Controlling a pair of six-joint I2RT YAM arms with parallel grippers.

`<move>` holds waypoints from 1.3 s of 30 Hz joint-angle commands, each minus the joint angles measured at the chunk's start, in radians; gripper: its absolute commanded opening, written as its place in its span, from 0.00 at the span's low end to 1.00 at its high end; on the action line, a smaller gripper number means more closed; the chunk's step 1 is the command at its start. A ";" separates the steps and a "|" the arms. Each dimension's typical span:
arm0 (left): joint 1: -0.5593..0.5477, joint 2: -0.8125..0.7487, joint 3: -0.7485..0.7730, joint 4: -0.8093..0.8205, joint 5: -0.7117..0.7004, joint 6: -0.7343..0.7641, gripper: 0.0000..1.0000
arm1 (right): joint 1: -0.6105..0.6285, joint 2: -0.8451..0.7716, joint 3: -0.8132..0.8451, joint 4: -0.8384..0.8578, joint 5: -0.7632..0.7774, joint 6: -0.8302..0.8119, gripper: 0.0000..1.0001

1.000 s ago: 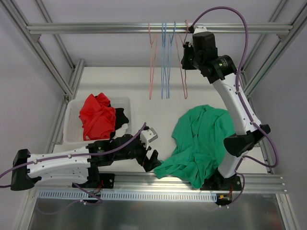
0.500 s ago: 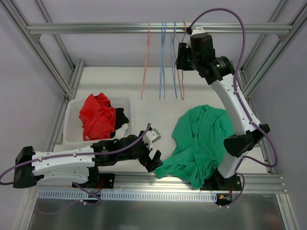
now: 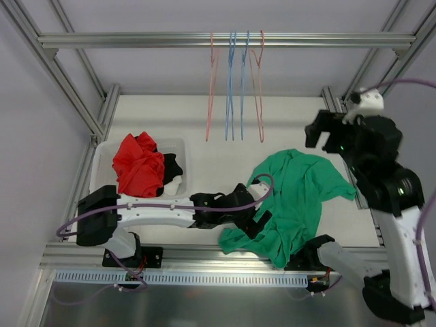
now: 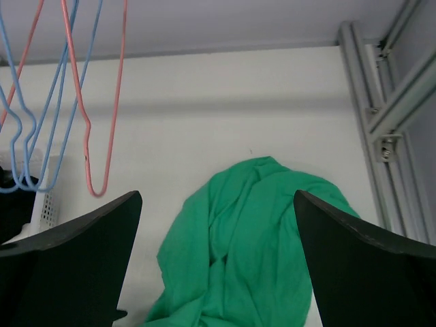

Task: Remove the tank top from the hanger

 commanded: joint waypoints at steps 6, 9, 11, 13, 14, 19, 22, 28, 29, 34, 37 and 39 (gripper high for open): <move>-0.005 0.433 0.367 0.014 -0.126 0.076 0.99 | -0.034 -0.391 -0.058 -0.188 -0.046 -0.093 0.99; 0.003 0.604 0.523 -0.035 -0.156 0.099 0.99 | -0.034 -0.448 -0.058 -0.210 -0.115 -0.099 0.99; 0.003 0.684 0.655 -0.121 -0.172 0.107 0.99 | -0.034 -0.480 -0.057 -0.211 -0.170 -0.102 0.99; 0.003 0.768 0.730 -0.176 -0.194 0.092 0.99 | -0.034 -0.497 -0.052 -0.213 -0.199 -0.107 0.99; 0.003 0.779 0.731 -0.189 -0.188 0.090 0.97 | -0.034 -0.513 -0.049 -0.213 -0.204 -0.105 0.99; 0.006 0.750 0.613 -0.200 -0.174 0.039 0.12 | -0.034 -0.549 -0.046 -0.205 -0.201 -0.114 0.99; 0.004 0.658 0.486 -0.216 -0.235 -0.007 0.00 | -0.034 -0.569 -0.061 -0.178 -0.201 -0.111 0.99; 0.004 0.200 0.176 -0.386 -0.567 -0.232 0.00 | -0.034 -0.581 -0.112 -0.125 -0.204 -0.107 1.00; 0.004 0.064 0.151 -0.423 -0.609 -0.266 0.00 | -0.032 -0.581 -0.119 -0.116 -0.208 -0.101 0.99; 0.003 -0.308 0.088 -0.514 -0.786 -0.283 0.00 | -0.034 -0.590 -0.159 -0.064 -0.217 -0.088 0.99; 0.003 -0.475 0.145 -0.514 -0.884 -0.193 0.00 | -0.034 -0.584 -0.166 -0.048 -0.224 -0.082 0.99; 0.003 -0.506 0.203 -0.516 -0.982 -0.115 0.00 | -0.034 -0.578 -0.167 -0.038 -0.224 -0.082 0.99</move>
